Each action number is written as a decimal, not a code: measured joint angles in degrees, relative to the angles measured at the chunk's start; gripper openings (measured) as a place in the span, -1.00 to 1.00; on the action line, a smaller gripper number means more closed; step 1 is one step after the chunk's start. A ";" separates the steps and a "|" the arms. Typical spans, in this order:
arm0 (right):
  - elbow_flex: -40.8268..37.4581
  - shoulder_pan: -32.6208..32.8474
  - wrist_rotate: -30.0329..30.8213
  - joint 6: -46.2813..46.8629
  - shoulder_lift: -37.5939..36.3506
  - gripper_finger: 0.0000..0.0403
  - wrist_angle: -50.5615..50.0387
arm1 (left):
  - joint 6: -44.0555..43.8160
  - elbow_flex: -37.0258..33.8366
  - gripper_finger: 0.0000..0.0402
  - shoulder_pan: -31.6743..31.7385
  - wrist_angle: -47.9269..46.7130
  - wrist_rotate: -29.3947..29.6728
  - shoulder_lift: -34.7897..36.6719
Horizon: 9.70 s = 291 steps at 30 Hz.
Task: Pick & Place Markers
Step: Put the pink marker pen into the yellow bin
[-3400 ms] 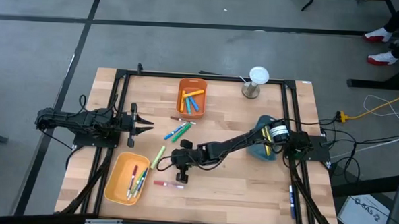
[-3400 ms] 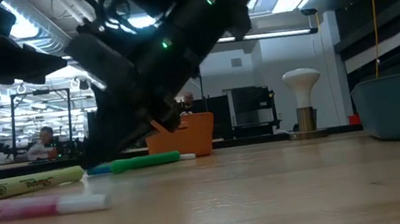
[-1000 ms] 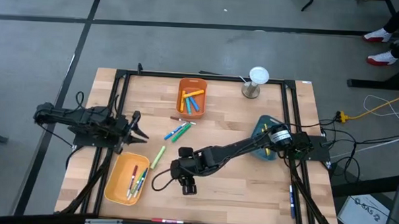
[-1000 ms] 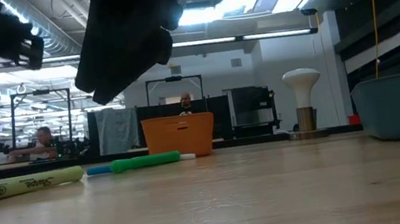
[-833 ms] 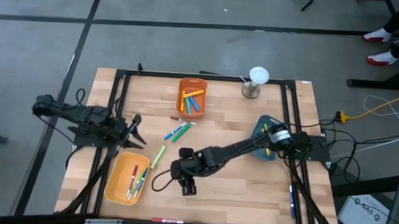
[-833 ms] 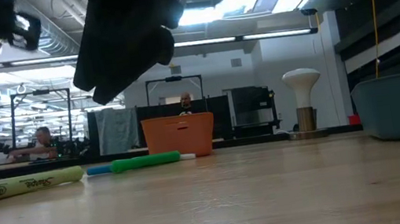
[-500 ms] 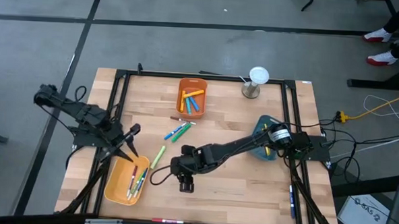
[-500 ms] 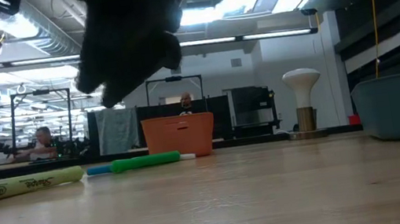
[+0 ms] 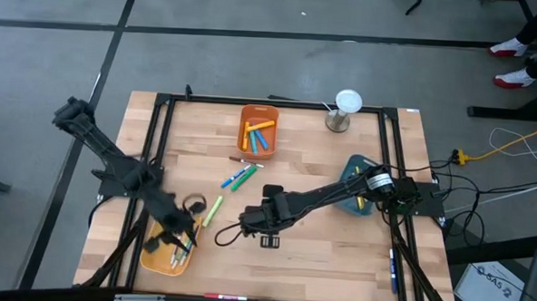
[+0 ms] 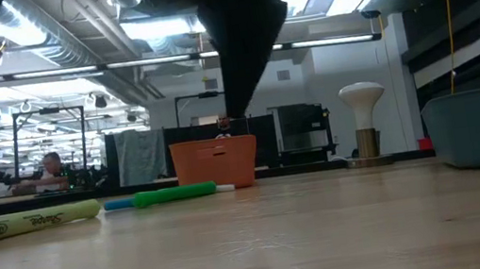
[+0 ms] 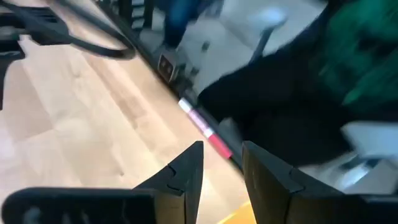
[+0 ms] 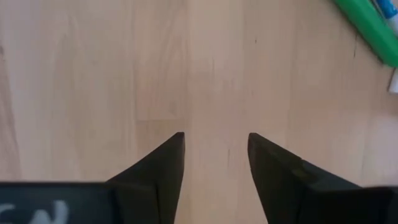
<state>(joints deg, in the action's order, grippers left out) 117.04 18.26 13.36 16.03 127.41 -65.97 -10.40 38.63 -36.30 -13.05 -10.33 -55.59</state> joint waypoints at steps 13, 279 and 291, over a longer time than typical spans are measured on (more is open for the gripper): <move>-22.22 0.31 0.06 6.35 -10.27 -0.20 6.68 | -0.73 23.18 -0.46 -10.14 -16.84 12.20 -25.38; -21.10 -4.81 -14.61 -17.98 -0.30 -0.77 94.22 | -7.55 -6.84 0.07 -5.59 -4.67 25.83 19.56; -21.10 -6.12 -14.33 -16.44 -0.30 -0.77 96.51 | -1.90 -6.76 -0.07 -5.57 -3.38 29.59 18.09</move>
<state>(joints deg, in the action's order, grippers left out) 95.94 12.14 -0.97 -0.40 127.11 30.55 -12.30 31.87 -41.87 -16.43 19.26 -37.50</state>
